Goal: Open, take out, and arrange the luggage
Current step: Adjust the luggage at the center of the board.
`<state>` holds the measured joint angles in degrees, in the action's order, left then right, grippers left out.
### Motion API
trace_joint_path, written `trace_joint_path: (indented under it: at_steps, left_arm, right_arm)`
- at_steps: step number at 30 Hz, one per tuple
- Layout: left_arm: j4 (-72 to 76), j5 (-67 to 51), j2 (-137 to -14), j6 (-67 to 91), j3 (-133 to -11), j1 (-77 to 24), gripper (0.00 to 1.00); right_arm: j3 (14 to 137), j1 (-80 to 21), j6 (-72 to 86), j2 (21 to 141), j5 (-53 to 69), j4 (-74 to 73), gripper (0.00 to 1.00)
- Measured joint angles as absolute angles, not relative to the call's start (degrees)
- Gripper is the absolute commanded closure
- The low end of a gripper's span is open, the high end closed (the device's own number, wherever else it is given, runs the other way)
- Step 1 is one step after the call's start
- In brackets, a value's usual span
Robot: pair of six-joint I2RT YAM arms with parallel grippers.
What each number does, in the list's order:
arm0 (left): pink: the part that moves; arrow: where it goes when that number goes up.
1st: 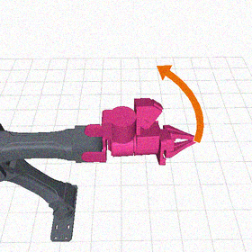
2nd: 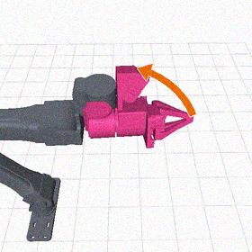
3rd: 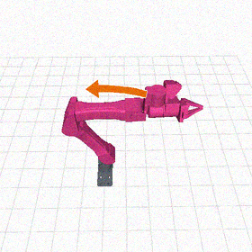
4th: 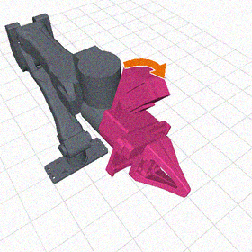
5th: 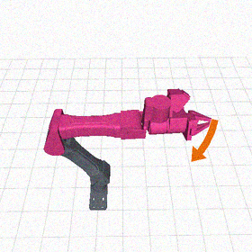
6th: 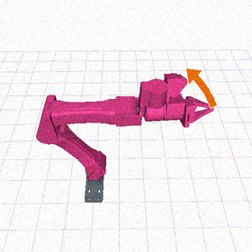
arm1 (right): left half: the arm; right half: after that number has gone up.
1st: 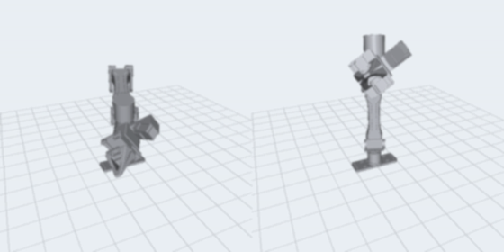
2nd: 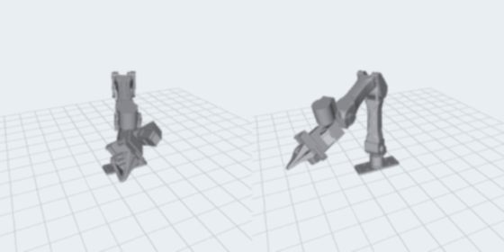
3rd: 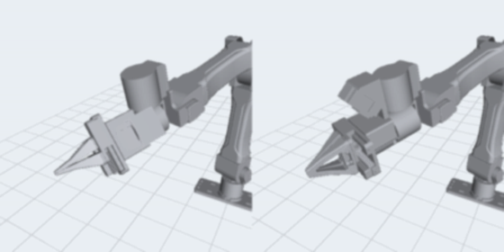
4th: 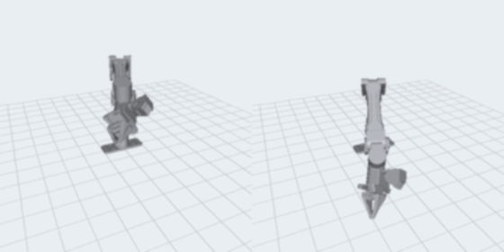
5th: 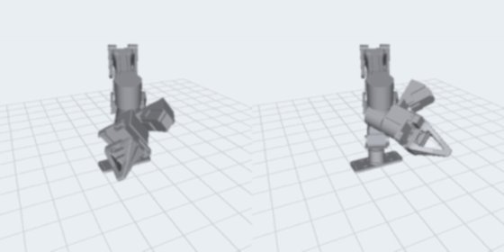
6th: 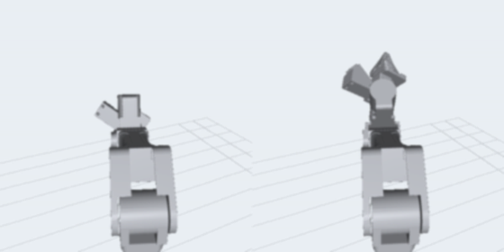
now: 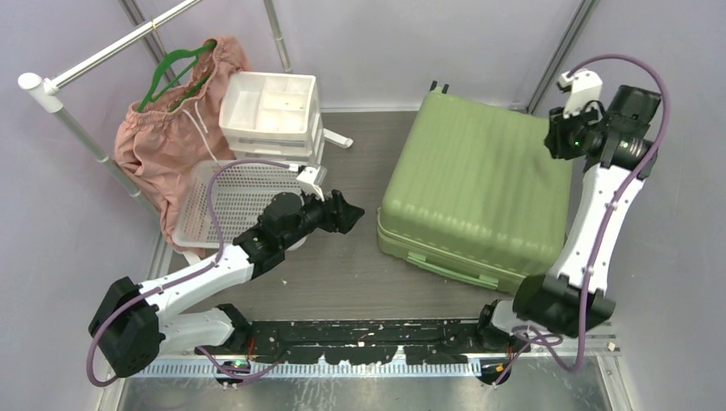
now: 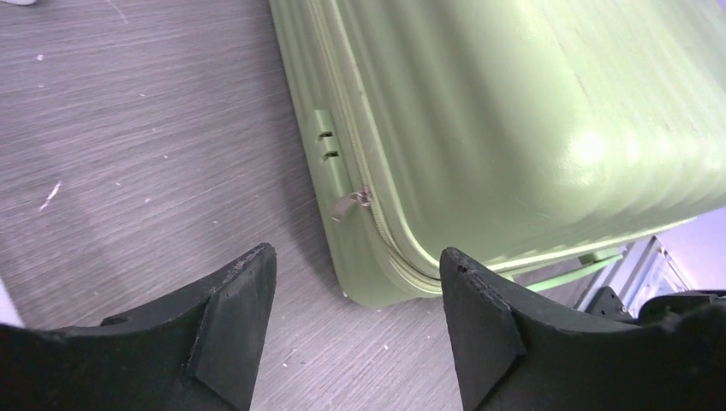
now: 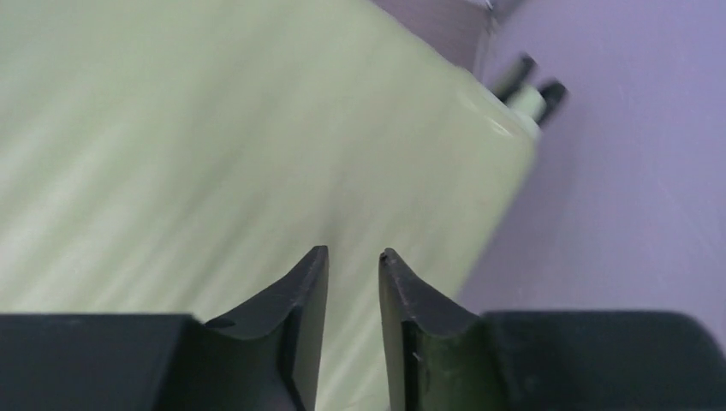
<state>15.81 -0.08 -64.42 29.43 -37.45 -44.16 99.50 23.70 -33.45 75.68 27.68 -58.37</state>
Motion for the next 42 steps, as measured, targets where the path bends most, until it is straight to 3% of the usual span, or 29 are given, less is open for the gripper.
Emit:
trace_joint_path:
  at_steps: [4, 12, 27, 34, 42]
  left_arm:
    - [15.0, -0.08, -65.04, 28.99, -37.74, -42.85, 0.36]
    - [10.83, 0.95, -71.46, 23.49, -44.01, -42.26, 0.47]
    - [12.78, 5.58, -81.89, 21.58, -44.4, -41.87, 0.54]
    - [11.92, 8.38, -72.6, 22.13, -40.14, -41.87, 0.55]
    - [7.16, 7.86, -62.63, 24.73, -38.15, -41.87, 0.54]
  right_arm:
    - [100.18, 32.53, -36.1, 85.06, 23.44, -56.01, 0.86]
    - [99.72, 39.77, -39.27, 94.74, 17.56, -51.59, 0.91]
    - [95.64, 36.53, -40.69, 103.15, 20.51, -45.63, 0.92]
    - [96.38, 33.58, -40.42, 103.15, 19.31, -42.89, 0.92]
    - [103.94, 21.91, -38.41, 106.17, 19.2, -43.05, 0.91]
